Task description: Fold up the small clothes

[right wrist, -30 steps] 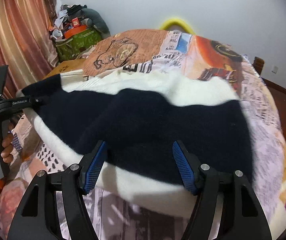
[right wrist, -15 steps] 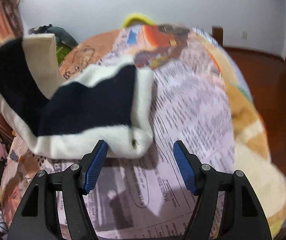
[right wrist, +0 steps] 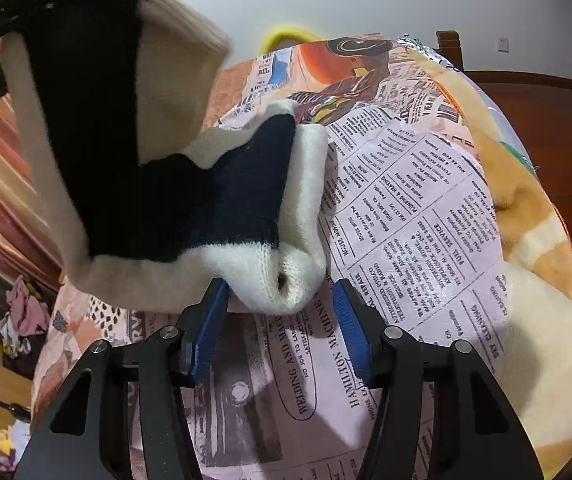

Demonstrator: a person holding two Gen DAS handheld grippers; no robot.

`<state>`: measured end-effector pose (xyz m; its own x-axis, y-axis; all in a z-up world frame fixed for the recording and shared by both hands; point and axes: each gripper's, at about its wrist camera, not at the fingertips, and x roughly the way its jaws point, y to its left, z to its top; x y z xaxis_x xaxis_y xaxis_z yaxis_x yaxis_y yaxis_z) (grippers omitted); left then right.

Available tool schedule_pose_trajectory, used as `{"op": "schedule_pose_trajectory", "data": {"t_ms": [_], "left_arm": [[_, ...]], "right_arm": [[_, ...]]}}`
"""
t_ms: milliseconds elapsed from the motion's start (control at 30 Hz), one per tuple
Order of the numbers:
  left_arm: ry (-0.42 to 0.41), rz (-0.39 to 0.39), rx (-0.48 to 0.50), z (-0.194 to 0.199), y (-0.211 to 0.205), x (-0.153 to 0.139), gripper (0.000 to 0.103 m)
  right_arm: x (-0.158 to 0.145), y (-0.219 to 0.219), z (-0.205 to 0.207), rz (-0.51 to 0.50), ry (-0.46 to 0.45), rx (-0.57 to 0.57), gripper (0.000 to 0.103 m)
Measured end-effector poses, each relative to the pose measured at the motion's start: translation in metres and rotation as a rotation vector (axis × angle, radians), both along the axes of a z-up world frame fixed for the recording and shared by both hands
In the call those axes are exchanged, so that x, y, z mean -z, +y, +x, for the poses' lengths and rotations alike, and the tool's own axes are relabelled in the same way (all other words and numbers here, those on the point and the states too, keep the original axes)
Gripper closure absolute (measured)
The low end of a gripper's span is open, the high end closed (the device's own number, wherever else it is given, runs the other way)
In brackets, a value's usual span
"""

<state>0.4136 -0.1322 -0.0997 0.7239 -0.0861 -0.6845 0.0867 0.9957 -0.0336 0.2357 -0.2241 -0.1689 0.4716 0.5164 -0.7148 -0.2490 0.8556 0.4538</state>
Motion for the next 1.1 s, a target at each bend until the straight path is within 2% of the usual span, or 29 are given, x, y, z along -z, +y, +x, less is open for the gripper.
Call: {"op": "schedule_pose_trajectory", "data": {"t_ms": [100,233,367,467,600,700,800,967,1000,1067,1100], "left_arm": [[0.082,0.047,0.091,-0.011,-0.016,0.033,0.078],[0.135,0.068,0.153,-0.027,-0.022,0.055,0.076],[0.163,0.033,0.179,-0.038,-0.015,0.060,0.075],[0.167,0.001,0.192,-0.043,-0.008,0.059,0.074],[0.170,-0.040,0.202,-0.049,0.004,0.055,0.074],[0.180,-0.059,0.214,-0.049,0.006,0.054,0.074],[0.190,-0.048,0.219,-0.045,-0.001,0.059,0.074],[0.201,-0.083,0.134,-0.024,-0.017,0.071,0.071],[0.216,-0.084,0.121,-0.019,-0.023,0.076,0.069],[0.254,-0.065,0.129,-0.013,-0.032,0.086,0.055],[0.263,-0.037,0.140,-0.014,-0.037,0.090,0.053]], "right_arm": [[-0.008,-0.002,-0.004,0.005,-0.022,-0.007,0.052],[-0.022,-0.004,0.005,0.000,-0.062,-0.019,0.052],[-0.027,-0.002,0.035,-0.078,-0.072,-0.040,0.052],[-0.029,-0.002,0.064,-0.082,-0.062,-0.053,0.052],[-0.041,0.001,0.102,-0.132,-0.108,-0.033,0.052],[-0.055,-0.004,0.114,-0.195,-0.166,0.022,0.052],[-0.075,-0.017,0.108,-0.188,-0.209,0.070,0.052],[-0.095,-0.040,0.077,-0.165,-0.252,0.083,0.052],[-0.097,-0.042,0.070,-0.170,-0.250,0.081,0.052],[-0.099,-0.045,0.057,-0.187,-0.247,0.075,0.052],[-0.100,-0.046,0.051,-0.196,-0.244,0.072,0.052]]}}
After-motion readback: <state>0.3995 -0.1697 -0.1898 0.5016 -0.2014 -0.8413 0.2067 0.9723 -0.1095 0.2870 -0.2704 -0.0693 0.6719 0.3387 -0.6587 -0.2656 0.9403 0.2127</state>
